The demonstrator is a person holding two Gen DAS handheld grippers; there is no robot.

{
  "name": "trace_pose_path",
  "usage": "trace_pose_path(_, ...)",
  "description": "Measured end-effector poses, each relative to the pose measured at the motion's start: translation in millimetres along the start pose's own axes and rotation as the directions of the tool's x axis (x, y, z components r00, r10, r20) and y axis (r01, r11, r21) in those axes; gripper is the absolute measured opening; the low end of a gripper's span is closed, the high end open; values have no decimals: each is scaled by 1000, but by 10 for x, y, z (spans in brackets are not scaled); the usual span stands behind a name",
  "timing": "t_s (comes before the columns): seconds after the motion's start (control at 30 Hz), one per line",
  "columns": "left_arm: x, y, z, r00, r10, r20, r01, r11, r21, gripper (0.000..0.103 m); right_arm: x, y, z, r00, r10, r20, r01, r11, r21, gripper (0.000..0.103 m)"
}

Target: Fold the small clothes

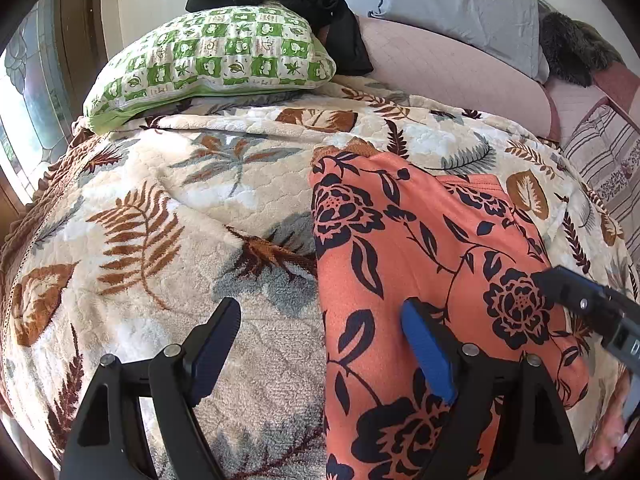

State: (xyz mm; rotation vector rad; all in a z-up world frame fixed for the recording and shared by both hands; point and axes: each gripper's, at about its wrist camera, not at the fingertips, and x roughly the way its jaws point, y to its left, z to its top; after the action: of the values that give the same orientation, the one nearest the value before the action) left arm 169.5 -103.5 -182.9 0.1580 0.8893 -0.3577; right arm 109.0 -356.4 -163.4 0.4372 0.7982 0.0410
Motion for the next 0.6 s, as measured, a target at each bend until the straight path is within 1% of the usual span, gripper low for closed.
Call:
trace_pose_path(0.07,58,1,28,1000,0,-14,0,1000,-6,83,87,-42,183,1000,13,-4,-13,1000,21,39)
trace_pose_path(0.13,108,-10,43,1000,-3,-24,3,1000,-7,83,269,-110,350,999,29,-41,-26,998,63,39)
trace_pose_path(0.17,126,-23,46,1000,-2,-25,2,1000,-3,83,387,-151,414,998,20,-68,-15,996,83,40)
trace_pose_path(0.23,157,-57,47,1000,2,-24,-2,1000,16,83,639,-247,478,992,-42,-118,54,993,101,40)
trace_pose_path(0.3,183,-77,45,1000,5,-24,-5,1000,28,83,852,-325,478,980,-109,-165,126,988,93,41)
trace_pose_path(0.4,182,-74,38,1000,1,-26,-1,1000,26,84,855,-255,527,978,-136,-156,147,987,61,42)
trace_pose_path(0.47,182,-75,31,1000,-1,-27,1,1000,25,84,794,-183,593,988,-104,-114,110,993,48,42)
trace_pose_path(0.53,182,-76,28,1000,-3,-28,3,1000,23,84,802,-123,666,994,-38,-105,44,997,56,42)
trace_pose_path(0.6,182,-77,20,1000,-6,-28,7,1000,25,84,867,-33,733,995,-3,-101,9,998,60,42)
